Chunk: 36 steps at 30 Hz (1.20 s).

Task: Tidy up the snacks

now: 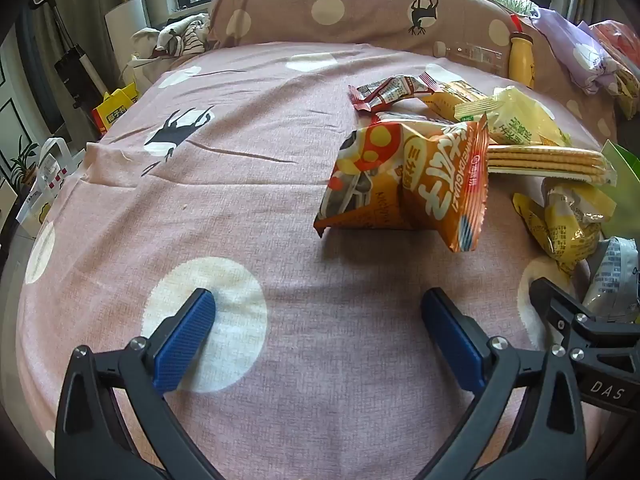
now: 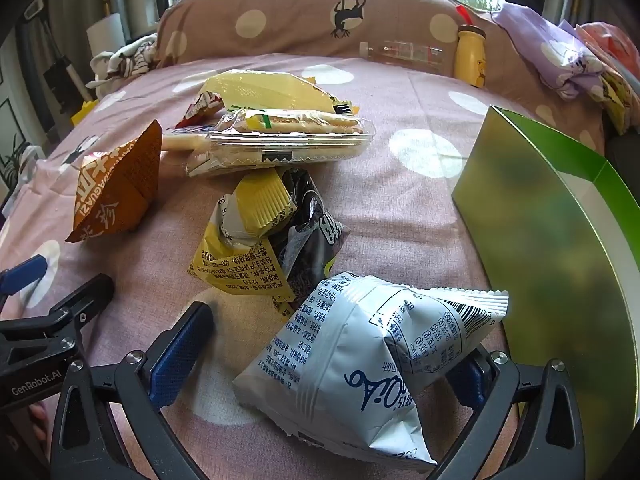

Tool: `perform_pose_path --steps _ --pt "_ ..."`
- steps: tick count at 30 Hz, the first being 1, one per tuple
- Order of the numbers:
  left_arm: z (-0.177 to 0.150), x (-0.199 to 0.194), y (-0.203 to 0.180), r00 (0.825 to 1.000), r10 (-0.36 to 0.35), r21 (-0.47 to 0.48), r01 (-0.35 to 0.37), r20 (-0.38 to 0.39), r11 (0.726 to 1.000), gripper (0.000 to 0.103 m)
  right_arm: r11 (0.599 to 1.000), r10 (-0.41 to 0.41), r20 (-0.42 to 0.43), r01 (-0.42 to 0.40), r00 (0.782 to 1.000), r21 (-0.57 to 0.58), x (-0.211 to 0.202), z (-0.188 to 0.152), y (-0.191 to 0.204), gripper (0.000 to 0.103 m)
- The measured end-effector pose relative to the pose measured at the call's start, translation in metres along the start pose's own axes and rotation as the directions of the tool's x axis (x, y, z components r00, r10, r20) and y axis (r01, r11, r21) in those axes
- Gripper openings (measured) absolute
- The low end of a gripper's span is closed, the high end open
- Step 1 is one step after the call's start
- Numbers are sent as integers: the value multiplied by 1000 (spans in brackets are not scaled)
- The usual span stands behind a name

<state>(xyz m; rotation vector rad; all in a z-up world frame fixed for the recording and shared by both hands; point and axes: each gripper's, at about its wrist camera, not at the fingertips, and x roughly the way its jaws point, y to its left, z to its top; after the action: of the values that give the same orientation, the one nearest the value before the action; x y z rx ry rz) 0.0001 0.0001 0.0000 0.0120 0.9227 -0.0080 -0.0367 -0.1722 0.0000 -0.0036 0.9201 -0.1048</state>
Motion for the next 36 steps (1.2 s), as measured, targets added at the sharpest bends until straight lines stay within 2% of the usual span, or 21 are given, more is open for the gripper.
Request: perform_pose_path --steps 36 --pt "1 -1 -1 1000 3 2 -3 3 1000 103 1000 0 1 0 1000 0 0 0 0 103"
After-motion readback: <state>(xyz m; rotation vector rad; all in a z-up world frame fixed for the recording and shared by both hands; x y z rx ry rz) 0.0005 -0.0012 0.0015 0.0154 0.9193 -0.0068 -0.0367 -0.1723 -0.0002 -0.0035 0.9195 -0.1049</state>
